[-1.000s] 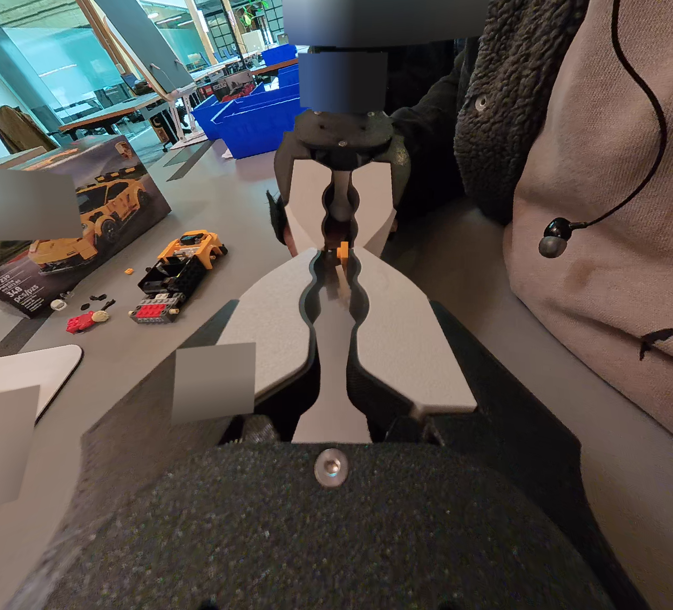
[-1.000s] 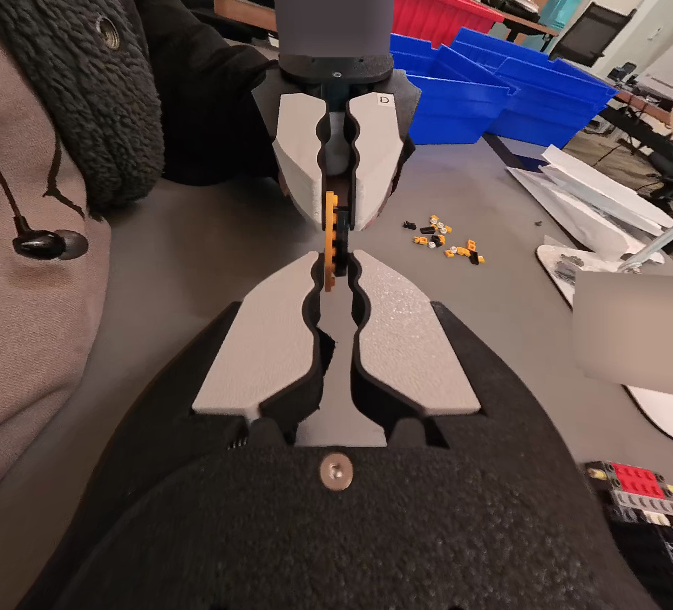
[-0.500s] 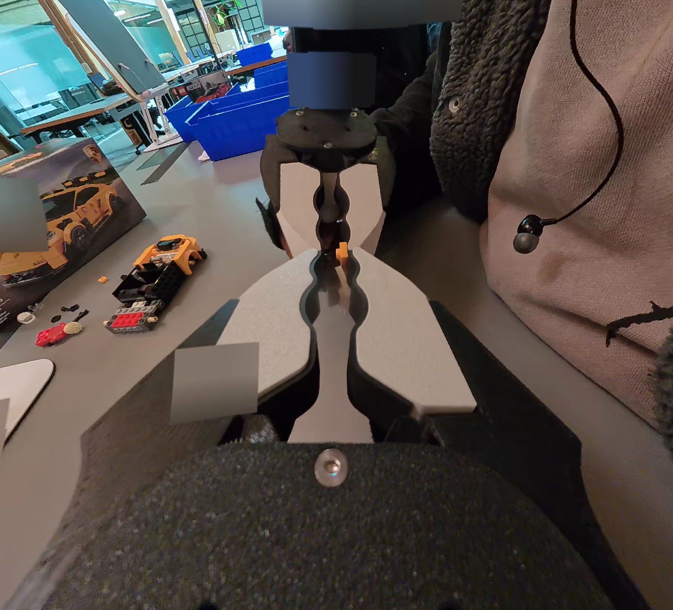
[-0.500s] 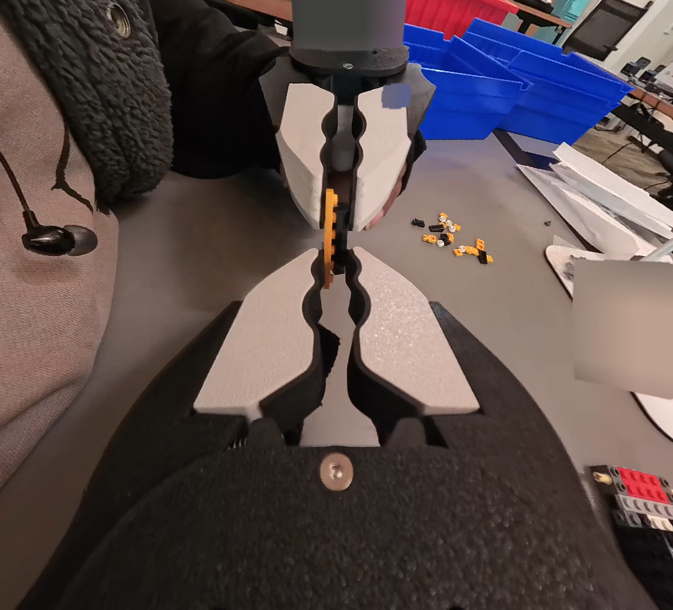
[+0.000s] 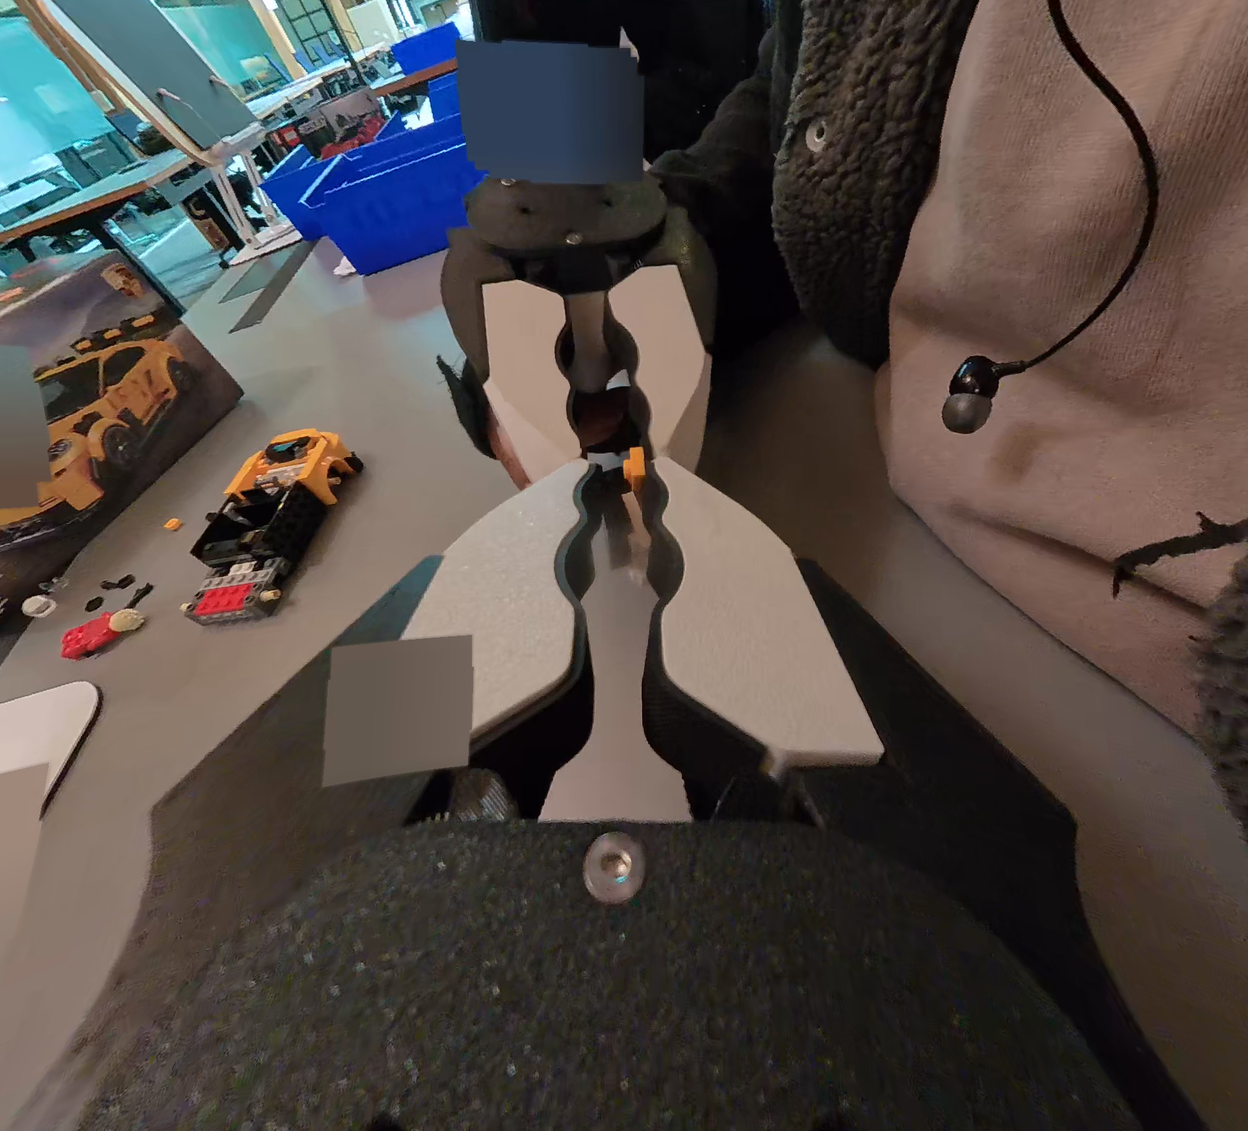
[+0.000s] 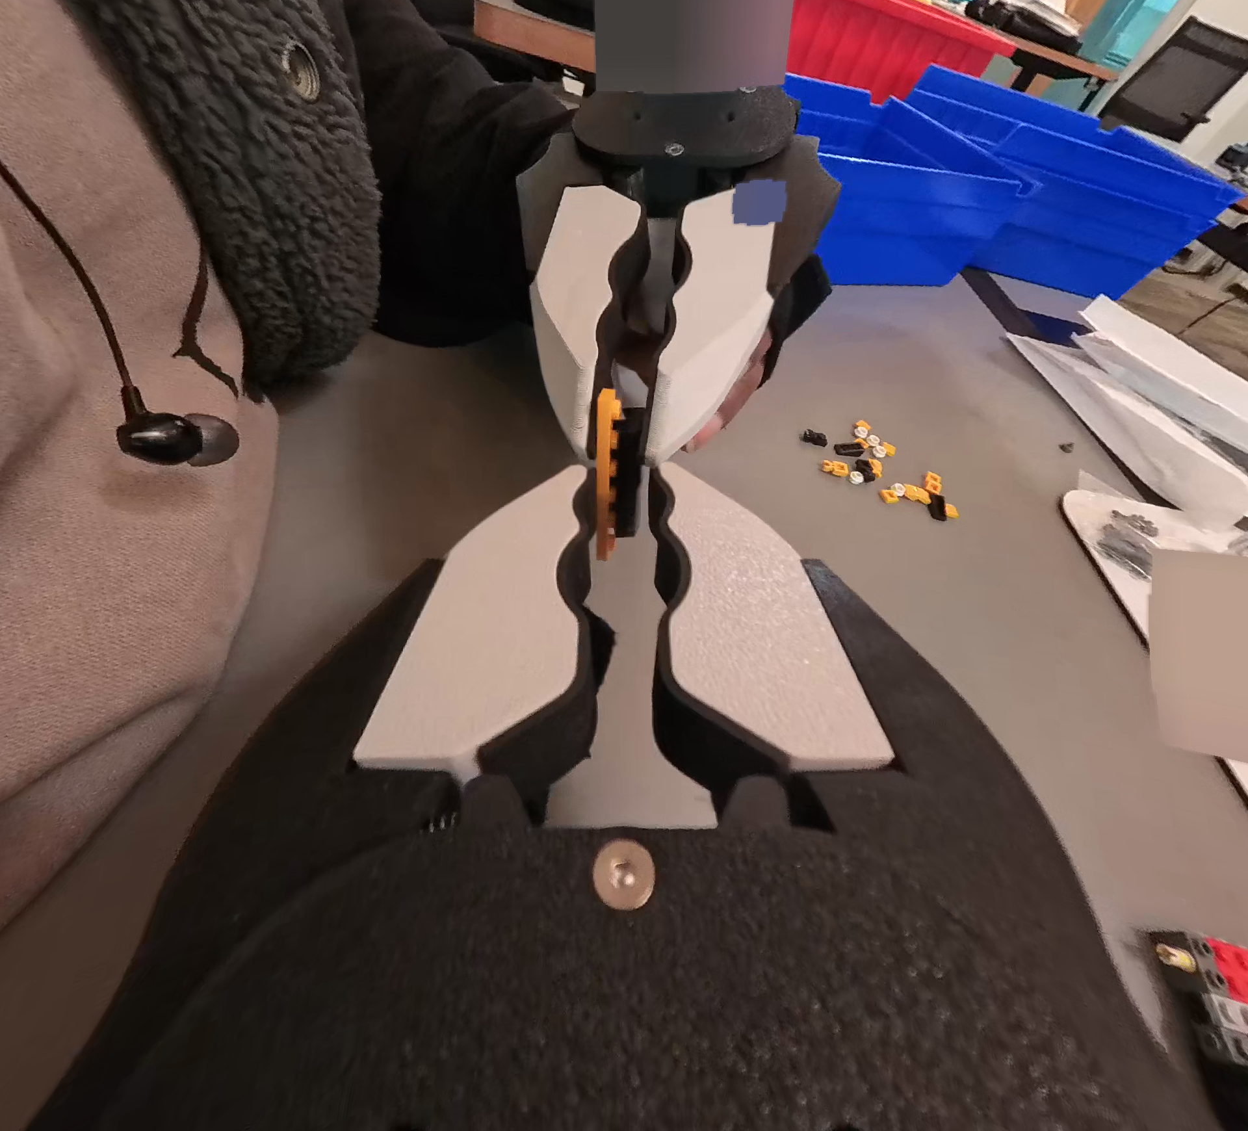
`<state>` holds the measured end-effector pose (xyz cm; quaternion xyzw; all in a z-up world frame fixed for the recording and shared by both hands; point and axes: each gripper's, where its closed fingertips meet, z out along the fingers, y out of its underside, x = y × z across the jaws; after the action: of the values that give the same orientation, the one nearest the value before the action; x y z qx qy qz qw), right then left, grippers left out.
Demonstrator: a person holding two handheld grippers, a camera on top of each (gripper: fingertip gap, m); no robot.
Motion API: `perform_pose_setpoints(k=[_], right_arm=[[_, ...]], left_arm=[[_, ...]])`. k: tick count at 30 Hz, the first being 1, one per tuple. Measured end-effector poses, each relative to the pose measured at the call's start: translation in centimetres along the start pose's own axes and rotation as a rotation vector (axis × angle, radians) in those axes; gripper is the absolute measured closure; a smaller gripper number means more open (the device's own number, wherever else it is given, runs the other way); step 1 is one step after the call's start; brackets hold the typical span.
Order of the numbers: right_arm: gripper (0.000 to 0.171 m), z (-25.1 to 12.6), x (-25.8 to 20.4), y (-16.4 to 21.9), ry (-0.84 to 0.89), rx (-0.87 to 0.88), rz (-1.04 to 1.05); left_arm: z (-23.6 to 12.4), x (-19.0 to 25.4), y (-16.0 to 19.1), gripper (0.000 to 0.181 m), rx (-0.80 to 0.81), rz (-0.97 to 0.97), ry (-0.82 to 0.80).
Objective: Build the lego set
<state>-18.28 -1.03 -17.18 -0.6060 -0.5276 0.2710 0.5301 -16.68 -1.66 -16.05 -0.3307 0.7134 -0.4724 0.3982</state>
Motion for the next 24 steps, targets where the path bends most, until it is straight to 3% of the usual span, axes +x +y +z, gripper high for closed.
perform_pose_setpoints(k=[10, 15, 18, 24], right_arm=[[0.16, -0.1, 0.5, 0.3, 0.016, -0.014, 0.015], [0.16, -0.4, 1.1, 0.3, 0.048, -0.009, 0.017], [0.16, -0.5, 1.5, 0.3, 0.062, 0.005, 0.033], [0.159, -0.4, 0.8, 0.6, 0.008, 0.002, 0.045]], left_arm=[[-0.2, -0.4, 0.2, 0.17, -0.007, -0.03, -0.003], [-0.9, -1.3, 0.8, 0.157, -0.055, -0.061, -0.036], [-0.7, -1.3, 0.8, 0.168, -0.076, -0.03, -0.05], [-0.6, -0.9, 1.2, 0.169, -0.123, 0.01, -0.032]])
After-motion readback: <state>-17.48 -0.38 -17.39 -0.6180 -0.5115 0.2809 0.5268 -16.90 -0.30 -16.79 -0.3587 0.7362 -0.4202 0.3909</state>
